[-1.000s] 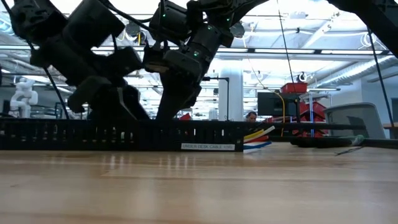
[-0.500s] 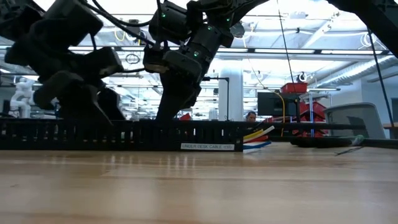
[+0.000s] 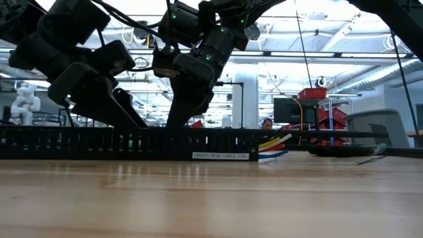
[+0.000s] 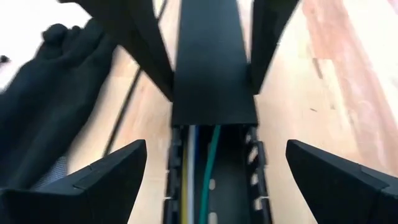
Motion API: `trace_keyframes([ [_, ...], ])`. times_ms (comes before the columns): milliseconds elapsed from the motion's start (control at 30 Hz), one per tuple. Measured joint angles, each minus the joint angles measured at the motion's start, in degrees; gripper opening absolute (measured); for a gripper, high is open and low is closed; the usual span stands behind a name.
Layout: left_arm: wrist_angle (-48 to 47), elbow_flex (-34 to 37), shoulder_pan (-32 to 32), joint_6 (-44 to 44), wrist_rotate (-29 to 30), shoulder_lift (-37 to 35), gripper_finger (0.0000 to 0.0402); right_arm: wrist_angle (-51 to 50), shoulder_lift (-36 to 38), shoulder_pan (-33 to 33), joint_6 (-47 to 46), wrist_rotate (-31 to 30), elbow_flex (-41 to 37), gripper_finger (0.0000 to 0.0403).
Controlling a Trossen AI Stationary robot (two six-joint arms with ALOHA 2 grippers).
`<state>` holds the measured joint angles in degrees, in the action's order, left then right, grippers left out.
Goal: Ziptie cables
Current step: Close the cable duct
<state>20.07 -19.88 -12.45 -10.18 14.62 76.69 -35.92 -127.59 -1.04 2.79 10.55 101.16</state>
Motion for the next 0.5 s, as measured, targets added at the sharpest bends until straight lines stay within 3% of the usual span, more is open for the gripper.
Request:
trace_keyframes([
  [500, 1.95, -0.15, -0.06, -0.08, 1.15, 0.52, 0.0380, 0.08, 0.02, 0.00, 0.06, -0.02, -0.04, 0.0249],
])
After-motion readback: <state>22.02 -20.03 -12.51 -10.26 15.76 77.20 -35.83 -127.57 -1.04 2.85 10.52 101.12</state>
